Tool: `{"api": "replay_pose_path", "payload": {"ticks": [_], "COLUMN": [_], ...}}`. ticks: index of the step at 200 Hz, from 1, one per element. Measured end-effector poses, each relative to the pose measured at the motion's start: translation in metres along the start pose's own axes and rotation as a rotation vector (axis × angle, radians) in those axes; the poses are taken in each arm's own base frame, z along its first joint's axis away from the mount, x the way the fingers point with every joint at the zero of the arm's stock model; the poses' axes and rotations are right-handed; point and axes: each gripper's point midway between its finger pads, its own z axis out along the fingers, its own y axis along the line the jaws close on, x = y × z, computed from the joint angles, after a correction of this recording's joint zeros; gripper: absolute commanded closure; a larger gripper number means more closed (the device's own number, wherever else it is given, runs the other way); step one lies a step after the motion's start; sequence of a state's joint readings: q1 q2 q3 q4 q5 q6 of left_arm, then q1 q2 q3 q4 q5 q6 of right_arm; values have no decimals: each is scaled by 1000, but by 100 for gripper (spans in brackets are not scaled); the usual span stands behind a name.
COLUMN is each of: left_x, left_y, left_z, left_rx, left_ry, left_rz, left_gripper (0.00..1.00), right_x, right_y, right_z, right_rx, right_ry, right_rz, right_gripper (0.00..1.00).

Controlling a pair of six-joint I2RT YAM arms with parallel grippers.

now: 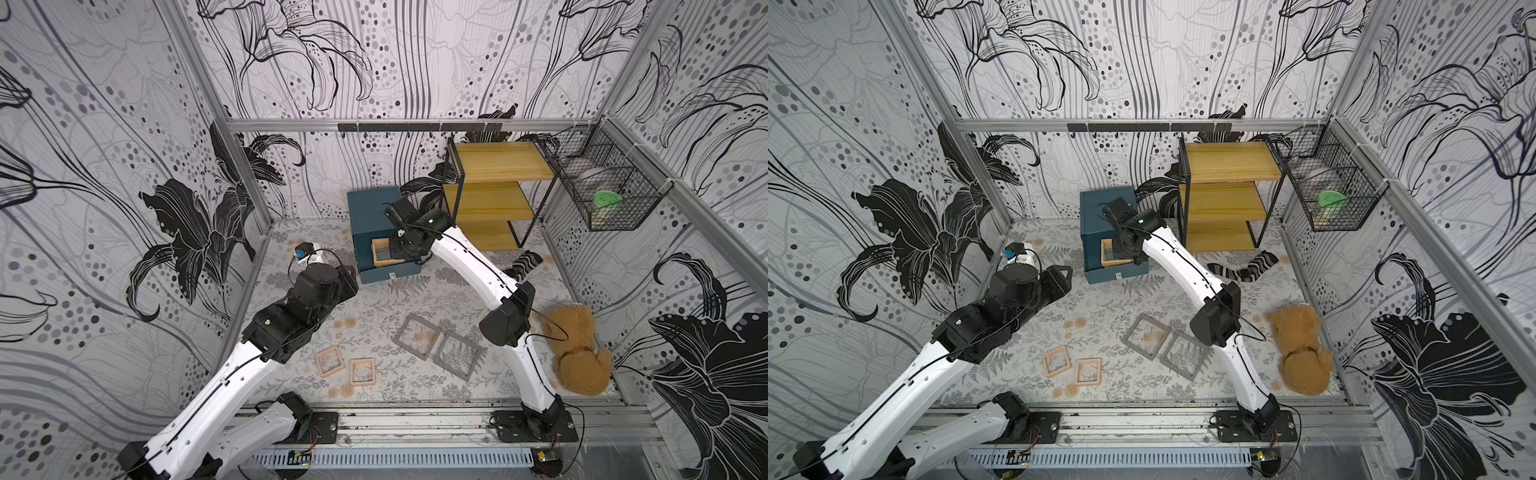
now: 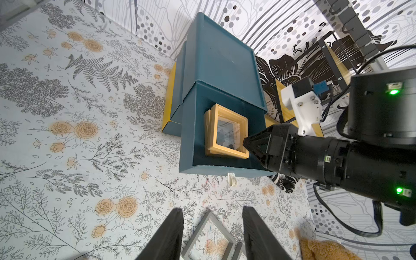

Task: Place the brooch boxes into the drawer by color
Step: Place the brooch box in the drawer, then close the drawer in the storage box.

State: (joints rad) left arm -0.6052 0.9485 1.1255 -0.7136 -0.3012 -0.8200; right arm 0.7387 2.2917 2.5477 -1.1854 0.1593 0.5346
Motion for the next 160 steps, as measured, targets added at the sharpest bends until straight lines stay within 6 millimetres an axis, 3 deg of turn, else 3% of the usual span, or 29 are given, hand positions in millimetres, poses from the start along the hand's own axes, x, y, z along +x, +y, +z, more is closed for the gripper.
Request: {"api": "replay_pose_path", "payload": {"ticks": [49, 160], "left_x": [-7, -50], "left_y": [1, 9], "left_z": [20, 124], "left_rx": [-11, -75], "left_ry": [34, 87], "left_rz": [-29, -108], "left_gripper": [45, 37], "right_x": [-4, 7], "right_y": [5, 12], "right_z": [-15, -52], "right_rx": [-45, -179], "right_ry": [-17, -36], "right_rz": [17, 91], "right_gripper": [69, 70]}}
